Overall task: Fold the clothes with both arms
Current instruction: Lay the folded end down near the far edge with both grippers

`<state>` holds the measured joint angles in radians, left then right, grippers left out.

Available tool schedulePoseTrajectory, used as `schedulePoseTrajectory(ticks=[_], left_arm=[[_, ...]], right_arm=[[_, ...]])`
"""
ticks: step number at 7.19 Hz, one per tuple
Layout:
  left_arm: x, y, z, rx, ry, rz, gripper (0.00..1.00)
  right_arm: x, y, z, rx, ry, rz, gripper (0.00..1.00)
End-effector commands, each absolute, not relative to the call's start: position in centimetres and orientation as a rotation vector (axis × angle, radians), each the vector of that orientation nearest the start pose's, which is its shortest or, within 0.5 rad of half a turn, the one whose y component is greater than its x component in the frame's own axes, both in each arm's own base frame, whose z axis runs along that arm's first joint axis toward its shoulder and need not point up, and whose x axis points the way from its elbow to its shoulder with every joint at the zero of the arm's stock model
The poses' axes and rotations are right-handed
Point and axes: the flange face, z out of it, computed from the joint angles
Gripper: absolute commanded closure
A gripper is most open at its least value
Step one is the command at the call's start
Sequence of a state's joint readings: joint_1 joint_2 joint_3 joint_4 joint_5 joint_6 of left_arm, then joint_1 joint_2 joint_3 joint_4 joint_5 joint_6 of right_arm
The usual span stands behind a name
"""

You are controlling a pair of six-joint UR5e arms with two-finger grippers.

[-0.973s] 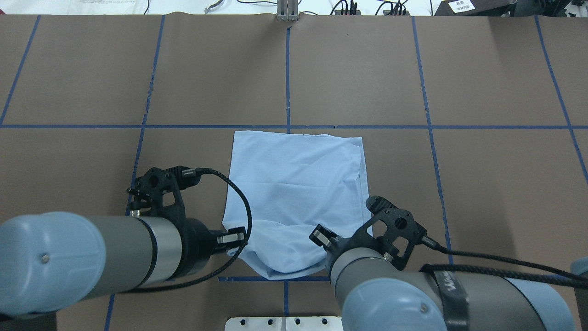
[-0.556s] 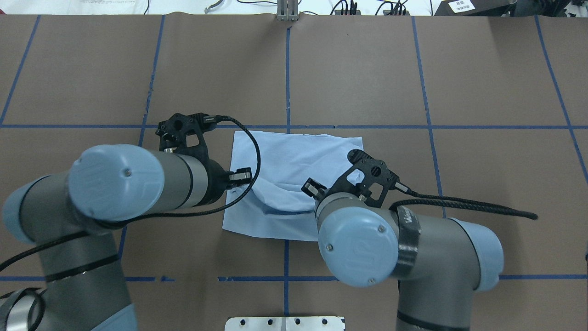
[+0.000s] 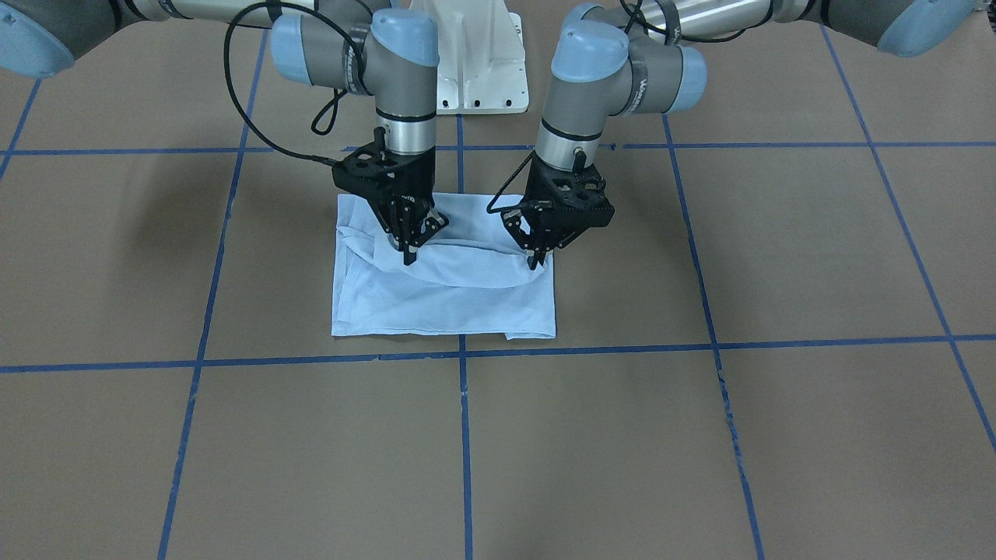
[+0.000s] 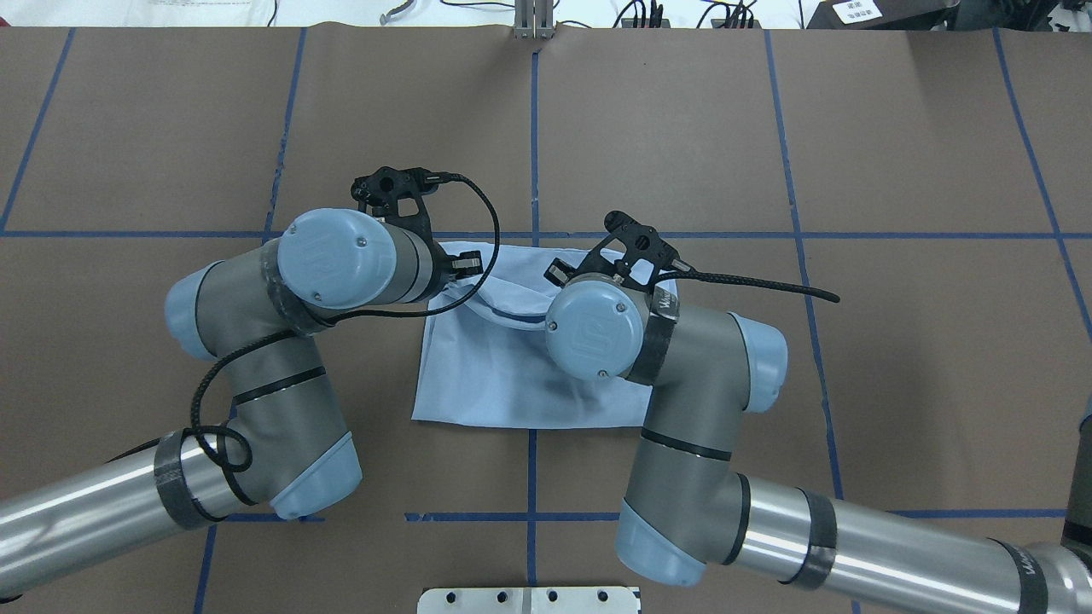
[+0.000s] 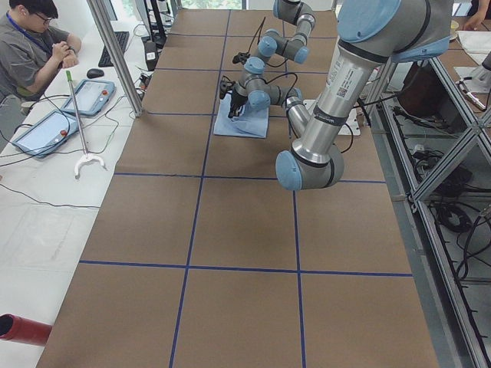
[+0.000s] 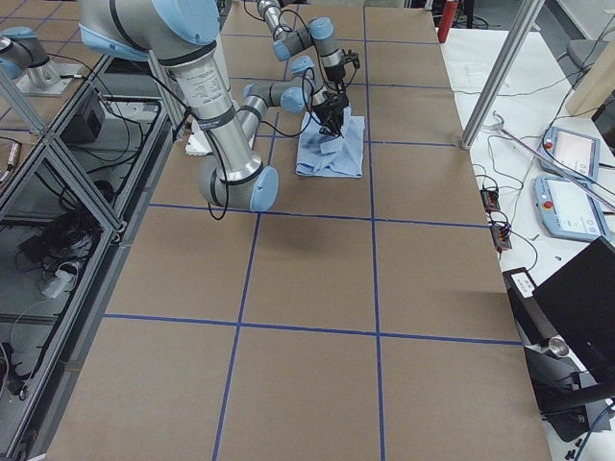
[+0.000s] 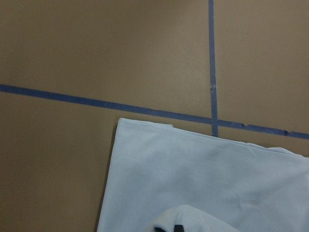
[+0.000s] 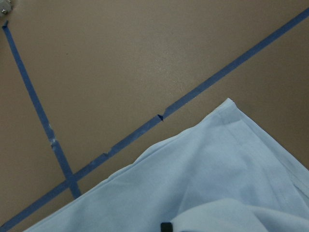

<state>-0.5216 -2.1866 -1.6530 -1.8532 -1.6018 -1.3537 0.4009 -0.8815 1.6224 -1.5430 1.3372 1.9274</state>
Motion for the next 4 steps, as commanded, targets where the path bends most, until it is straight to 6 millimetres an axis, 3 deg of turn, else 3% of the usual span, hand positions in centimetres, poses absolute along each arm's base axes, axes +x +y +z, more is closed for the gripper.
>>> schedulePoseTrajectory(ticks=[1,2,3,4], left_arm=[[54.83,-46.99,23.88,0.344,0.9,-0.267,1.0],[54.9,-46.9,23.82,0.345,0.905,-0.265,1.0],[54.81,-46.98,24.03,0.346,0.901,-0.264,0.55],[54.41,-47.1,23.91,0.384,0.889,-0.192,0.01]], right_arm=[[-59.36,-44.89,24.75,0.257,-0.755,0.791,1.0],[-59.19,-45.11,24.76,0.252,-0.755,0.791,1.0],[-58.99,-45.37,24.77,0.271,-0.745,0.746,0.65],[-58.79,-45.65,24.64,0.288,-0.74,0.71,0.01]])
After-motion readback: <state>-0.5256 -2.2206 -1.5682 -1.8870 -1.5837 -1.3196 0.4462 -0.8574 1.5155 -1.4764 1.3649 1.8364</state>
